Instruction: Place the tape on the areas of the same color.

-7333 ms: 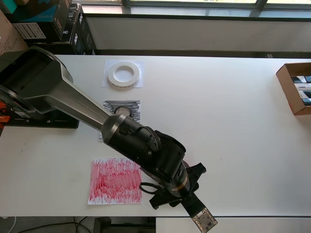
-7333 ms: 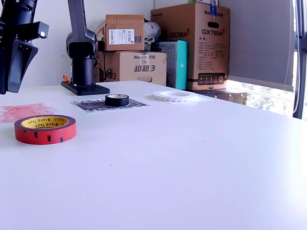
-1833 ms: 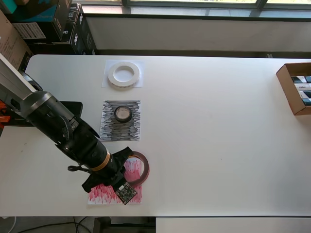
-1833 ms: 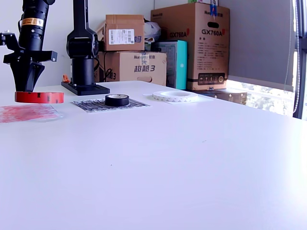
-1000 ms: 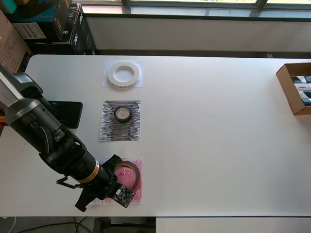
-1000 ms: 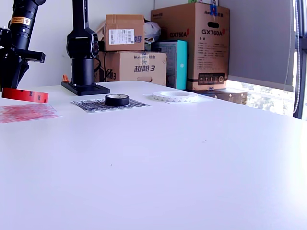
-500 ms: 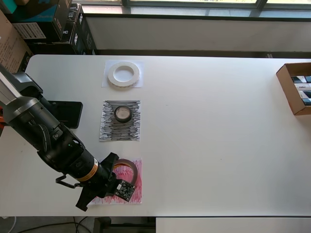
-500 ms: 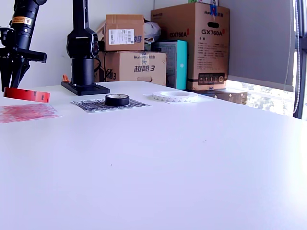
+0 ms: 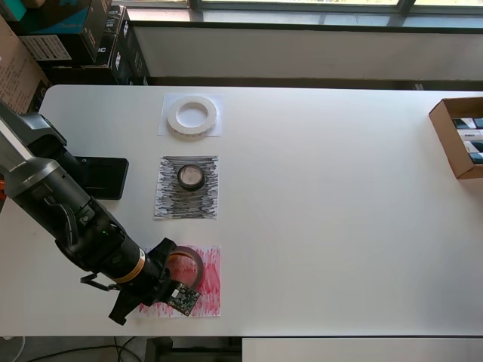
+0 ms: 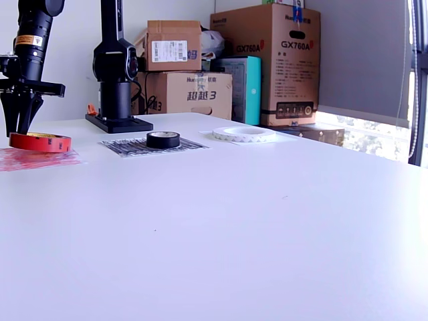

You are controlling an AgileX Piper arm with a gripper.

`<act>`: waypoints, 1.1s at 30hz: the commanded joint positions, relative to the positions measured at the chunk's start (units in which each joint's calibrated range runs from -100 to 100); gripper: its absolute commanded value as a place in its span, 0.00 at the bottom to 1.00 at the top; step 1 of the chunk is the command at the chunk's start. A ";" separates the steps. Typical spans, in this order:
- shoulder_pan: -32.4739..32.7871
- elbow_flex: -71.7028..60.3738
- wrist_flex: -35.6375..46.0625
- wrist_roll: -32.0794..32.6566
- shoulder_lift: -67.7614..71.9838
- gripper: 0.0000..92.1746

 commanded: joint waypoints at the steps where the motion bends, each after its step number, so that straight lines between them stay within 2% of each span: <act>1: -0.11 0.24 0.60 0.75 -0.22 0.00; 5: -0.11 0.15 0.26 4.19 -0.22 0.00; 13: -0.19 -0.85 0.34 7.05 2.12 0.00; 29: -1.29 -1.12 0.34 7.38 4.74 0.01; 31: -1.29 -1.12 0.34 7.13 4.74 0.03; 33: -1.29 -1.12 0.34 6.89 4.74 0.12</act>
